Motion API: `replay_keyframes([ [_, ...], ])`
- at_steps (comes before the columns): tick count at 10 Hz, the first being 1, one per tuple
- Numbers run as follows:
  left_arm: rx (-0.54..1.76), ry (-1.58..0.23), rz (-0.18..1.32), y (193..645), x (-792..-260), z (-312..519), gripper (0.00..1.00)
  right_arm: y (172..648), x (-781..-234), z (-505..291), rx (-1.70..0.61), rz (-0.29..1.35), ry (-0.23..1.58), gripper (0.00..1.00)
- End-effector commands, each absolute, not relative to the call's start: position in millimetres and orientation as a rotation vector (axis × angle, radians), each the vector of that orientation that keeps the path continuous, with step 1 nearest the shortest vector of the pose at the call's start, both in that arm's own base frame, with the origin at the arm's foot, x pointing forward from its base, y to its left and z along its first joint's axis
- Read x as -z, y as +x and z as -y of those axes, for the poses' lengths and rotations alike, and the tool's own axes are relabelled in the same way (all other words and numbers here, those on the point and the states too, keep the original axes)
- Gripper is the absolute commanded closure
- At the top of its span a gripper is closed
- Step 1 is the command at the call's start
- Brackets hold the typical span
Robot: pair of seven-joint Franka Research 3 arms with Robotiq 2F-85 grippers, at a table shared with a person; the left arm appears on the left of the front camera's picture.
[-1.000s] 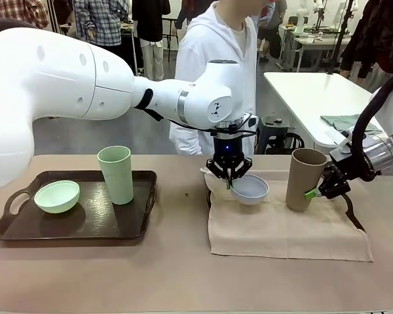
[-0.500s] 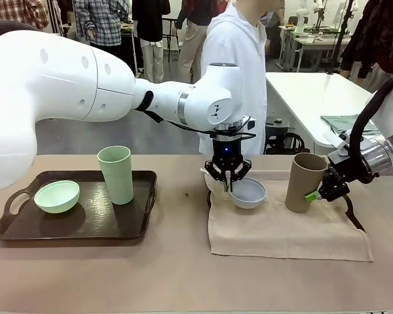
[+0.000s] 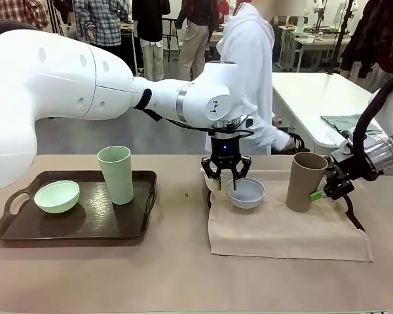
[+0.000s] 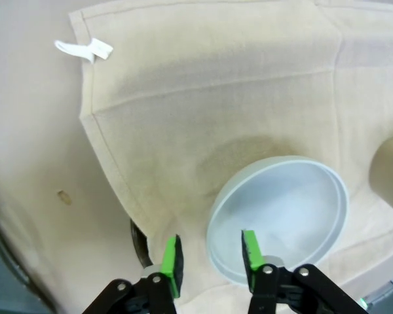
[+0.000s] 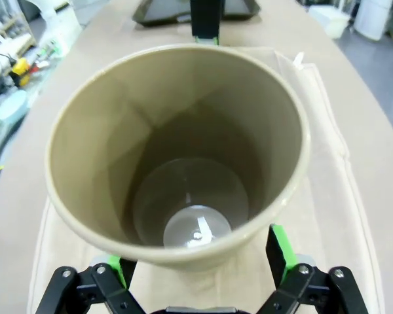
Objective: Set up a tray with a mat and arrange the tableware.
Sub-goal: Place the Picnic Bowl and Reusable plastic cup back onto the Handle tray in front of the human's position.
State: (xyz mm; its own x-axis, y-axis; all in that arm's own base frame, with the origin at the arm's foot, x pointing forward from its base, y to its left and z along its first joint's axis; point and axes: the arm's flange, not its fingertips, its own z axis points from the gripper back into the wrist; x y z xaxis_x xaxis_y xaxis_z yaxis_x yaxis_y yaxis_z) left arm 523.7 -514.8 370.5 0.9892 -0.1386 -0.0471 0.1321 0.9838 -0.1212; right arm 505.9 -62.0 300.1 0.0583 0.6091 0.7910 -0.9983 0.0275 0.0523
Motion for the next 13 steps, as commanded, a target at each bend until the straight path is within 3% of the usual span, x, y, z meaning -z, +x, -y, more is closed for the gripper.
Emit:
replay_keyframes([
  [1,0.135,-0.147,-0.081,524,-387,509,0.34,509,-311,76,-1.369,0.621,0.683,0.0],
  [2,0.139,-0.16,-0.087,523,-392,504,0.0,509,-316,83,-1.329,0.604,0.669,0.0],
  [3,0.149,-0.179,-0.093,520,-398,499,0.14,508,-324,86,-1.301,0.568,0.658,0.0],
  [4,0.167,-0.184,-0.103,514,-408,493,0.0,503,-335,83,-1.241,0.502,0.648,0.0],
  [5,0.193,-0.184,-0.107,505,-420,485,0.18,495,-354,78,-1.149,0.419,0.612,0.0],
  [10,0.258,-0.163,-0.042,451,-480,448,0.18,451,-472,43,-0.759,0.124,0.244,0.0],
  [13,0.217,-0.12,0.022,431,-521,419,0.18,431,-530,-2,-0.655,0.057,0.063,0.0],
])
